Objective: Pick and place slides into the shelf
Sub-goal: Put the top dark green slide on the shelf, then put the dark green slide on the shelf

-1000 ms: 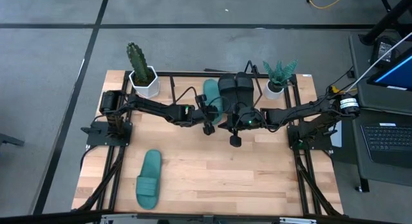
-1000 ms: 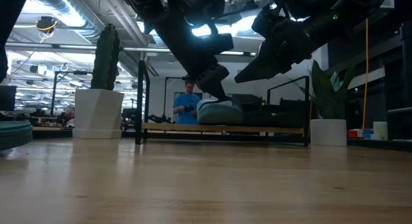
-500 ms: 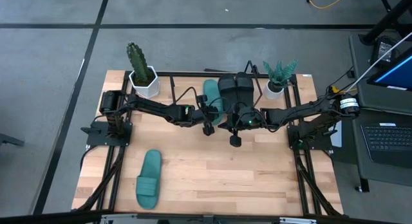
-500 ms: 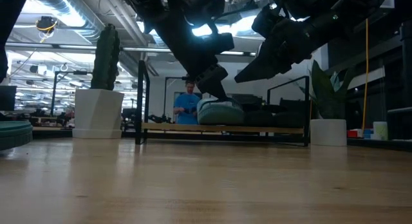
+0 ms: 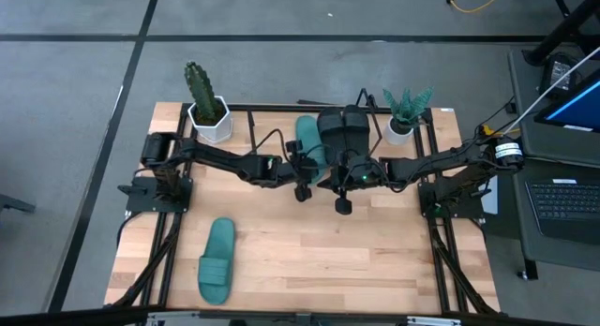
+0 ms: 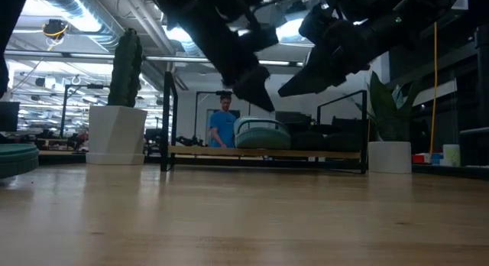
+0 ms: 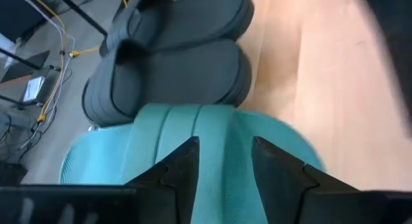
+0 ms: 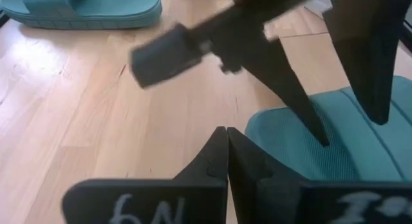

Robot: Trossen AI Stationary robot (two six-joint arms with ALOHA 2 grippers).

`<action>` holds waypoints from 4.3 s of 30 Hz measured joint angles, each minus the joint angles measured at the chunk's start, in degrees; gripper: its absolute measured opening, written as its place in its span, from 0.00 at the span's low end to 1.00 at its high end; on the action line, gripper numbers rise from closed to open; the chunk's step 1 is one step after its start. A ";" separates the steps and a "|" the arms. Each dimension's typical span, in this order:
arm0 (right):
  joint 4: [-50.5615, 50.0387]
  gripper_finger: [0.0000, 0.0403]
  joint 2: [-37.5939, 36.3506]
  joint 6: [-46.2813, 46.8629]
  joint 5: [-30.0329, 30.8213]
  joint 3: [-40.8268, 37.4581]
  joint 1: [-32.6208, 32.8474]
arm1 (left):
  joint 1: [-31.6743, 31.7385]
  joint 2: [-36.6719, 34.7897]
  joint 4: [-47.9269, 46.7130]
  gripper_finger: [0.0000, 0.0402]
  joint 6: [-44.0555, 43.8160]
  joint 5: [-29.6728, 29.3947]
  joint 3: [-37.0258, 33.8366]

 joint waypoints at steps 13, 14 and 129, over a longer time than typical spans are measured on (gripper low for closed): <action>2.43 0.01 0.00 -1.60 -0.01 0.00 1.76 | -5.03 -10.44 -13.27 0.34 1.10 -8.38 0.02; 2.43 0.01 0.00 -1.67 0.00 0.00 1.87 | -5.65 -11.44 -15.19 0.34 0.25 -9.93 0.00; 17.26 0.01 3.58 1.55 6.14 0.02 21.43 | -42.77 -39.45 -44.42 0.00 -49.70 16.65 -21.84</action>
